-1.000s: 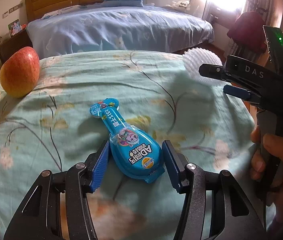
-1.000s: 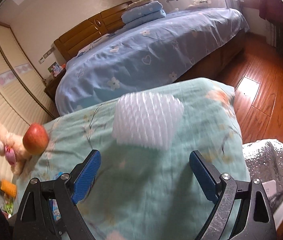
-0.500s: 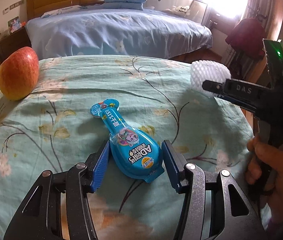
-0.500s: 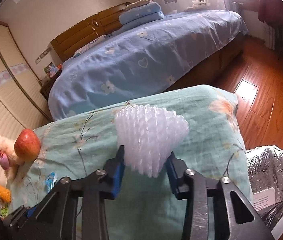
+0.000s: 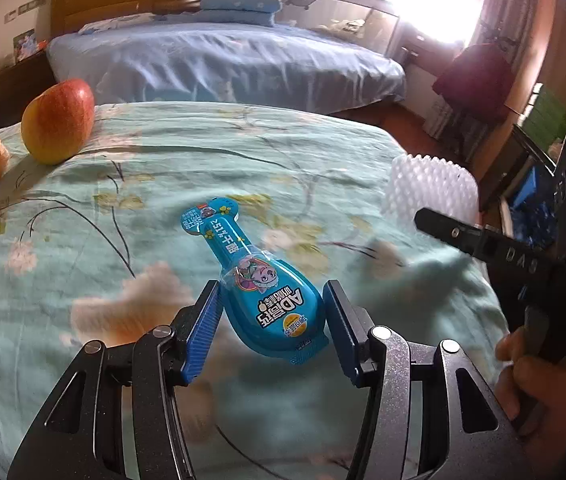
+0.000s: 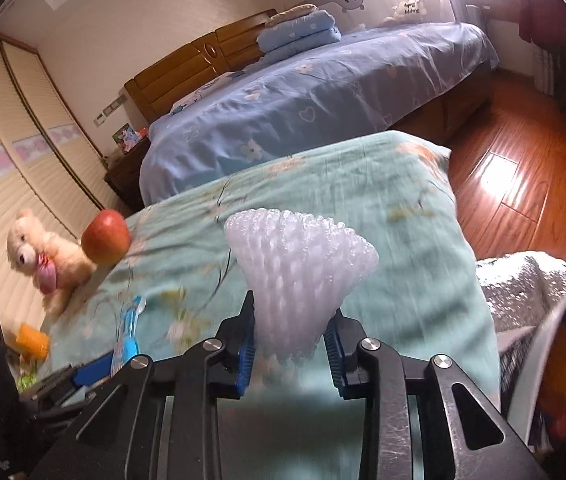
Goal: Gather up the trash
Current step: 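Carry the blue candy tube and white foam net over the trash bin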
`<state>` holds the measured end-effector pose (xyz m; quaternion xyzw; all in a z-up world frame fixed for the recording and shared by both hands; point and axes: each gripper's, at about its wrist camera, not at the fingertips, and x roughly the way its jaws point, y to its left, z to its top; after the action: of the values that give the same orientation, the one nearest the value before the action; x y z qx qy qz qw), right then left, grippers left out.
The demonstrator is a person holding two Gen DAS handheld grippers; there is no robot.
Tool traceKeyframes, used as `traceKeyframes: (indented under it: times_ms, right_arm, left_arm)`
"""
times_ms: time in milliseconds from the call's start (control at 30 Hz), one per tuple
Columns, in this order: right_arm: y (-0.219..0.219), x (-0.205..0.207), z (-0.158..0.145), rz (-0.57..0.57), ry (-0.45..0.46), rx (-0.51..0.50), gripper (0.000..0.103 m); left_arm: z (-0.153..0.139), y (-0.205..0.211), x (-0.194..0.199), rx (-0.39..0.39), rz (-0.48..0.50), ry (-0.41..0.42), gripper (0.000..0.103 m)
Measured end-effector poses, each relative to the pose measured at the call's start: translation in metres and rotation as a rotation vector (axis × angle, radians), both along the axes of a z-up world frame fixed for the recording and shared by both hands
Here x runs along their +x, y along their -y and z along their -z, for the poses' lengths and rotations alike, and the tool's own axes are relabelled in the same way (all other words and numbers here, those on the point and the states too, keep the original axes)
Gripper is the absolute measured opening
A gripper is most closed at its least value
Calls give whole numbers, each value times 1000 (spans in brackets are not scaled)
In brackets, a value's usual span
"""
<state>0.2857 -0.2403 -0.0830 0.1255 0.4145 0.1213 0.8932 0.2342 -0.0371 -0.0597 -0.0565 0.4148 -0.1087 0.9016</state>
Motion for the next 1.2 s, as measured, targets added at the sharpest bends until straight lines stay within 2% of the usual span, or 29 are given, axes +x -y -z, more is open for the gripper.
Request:
traceKeyframes:
  times_ms: [433,633,1200]
  right_arm:
    - [18,-74,-12,18,19,0,31]
    - [27,-96,-18,32,40,-21,31]
    - [57,-133,-25,100,63,5,31]
  left_arm:
    - [-9,41,-43,21,93,29,51]
    - [-15,59,-59,28,128,44,51]
    - [-21,94,-81,48,207,69,51]
